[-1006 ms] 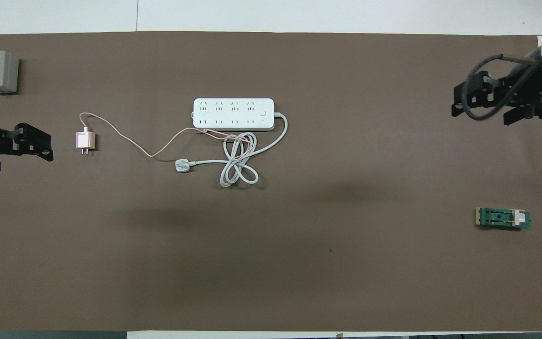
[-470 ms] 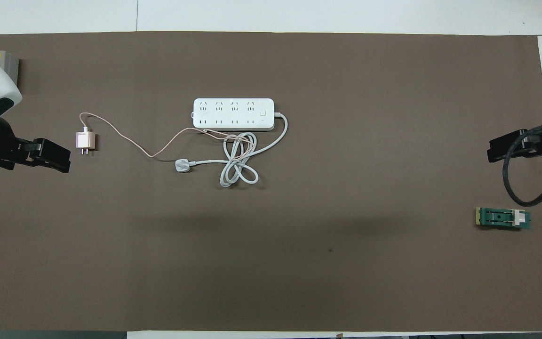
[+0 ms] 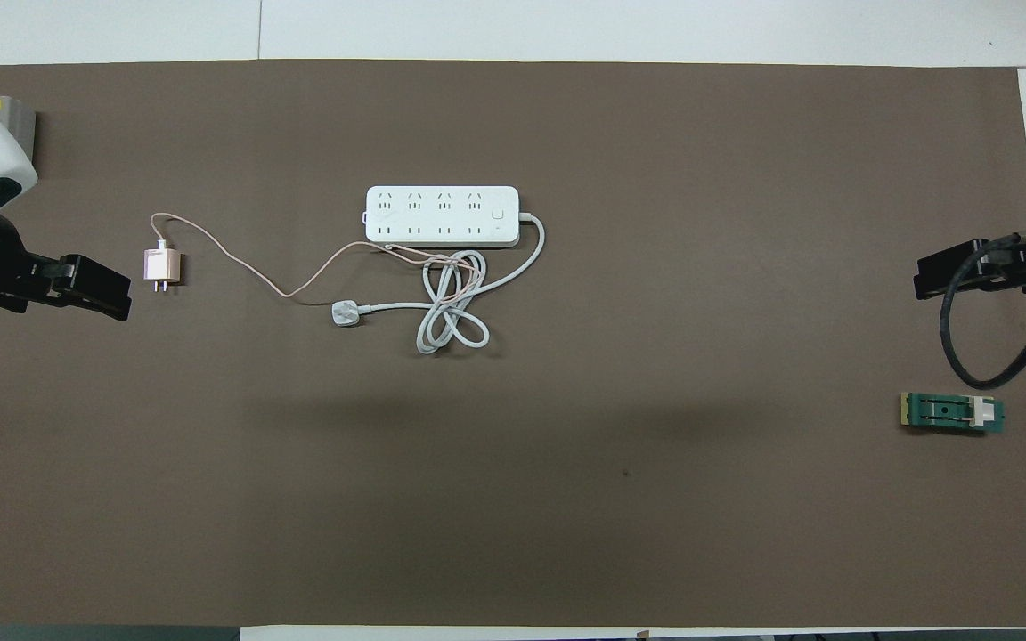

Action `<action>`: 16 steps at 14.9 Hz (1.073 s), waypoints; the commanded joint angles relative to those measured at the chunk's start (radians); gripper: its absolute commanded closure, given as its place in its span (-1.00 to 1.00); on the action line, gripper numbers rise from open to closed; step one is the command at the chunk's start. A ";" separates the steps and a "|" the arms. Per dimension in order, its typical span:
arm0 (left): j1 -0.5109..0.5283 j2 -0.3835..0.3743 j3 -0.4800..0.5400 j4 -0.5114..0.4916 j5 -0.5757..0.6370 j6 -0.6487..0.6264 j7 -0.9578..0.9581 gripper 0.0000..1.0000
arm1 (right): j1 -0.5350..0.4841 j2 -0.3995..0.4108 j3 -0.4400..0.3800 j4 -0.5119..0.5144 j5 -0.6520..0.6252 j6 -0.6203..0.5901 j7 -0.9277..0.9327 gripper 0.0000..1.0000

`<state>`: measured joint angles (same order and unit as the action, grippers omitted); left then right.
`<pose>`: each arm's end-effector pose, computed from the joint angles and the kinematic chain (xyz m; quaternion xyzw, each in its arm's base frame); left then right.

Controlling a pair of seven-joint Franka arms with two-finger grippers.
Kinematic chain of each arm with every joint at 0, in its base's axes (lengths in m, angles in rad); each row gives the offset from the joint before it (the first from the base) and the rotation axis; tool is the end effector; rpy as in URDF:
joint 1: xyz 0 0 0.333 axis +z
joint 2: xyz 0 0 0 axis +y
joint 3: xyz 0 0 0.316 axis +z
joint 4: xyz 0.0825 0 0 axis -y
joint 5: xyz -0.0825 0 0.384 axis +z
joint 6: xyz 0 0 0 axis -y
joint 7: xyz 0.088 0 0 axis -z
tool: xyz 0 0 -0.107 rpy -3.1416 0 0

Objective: Unplug charger and place it aside

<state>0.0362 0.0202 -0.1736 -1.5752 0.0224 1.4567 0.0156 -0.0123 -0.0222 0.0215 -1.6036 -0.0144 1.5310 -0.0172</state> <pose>0.5424 -0.0714 0.6023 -0.9947 0.0758 0.0684 0.0136 0.5428 0.0035 0.6179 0.9996 0.0131 -0.0252 0.0073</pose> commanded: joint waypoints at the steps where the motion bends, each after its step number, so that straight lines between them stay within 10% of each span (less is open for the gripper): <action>1: 0.001 0.015 0.002 0.024 -0.004 -0.001 0.018 -1.00 | -0.021 -0.022 0.018 -0.032 -0.018 0.023 -0.009 -1.00; 16: 0.027 -0.002 0.006 -0.014 -0.001 0.031 0.018 -1.00 | -0.020 -0.022 0.018 -0.030 -0.012 0.026 -0.007 -1.00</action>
<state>0.0580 0.0237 -0.1656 -1.5777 0.0225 1.4661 0.0213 -0.0166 -0.0222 0.0252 -1.6041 -0.0144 1.5364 -0.0172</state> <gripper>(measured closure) 0.000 0.000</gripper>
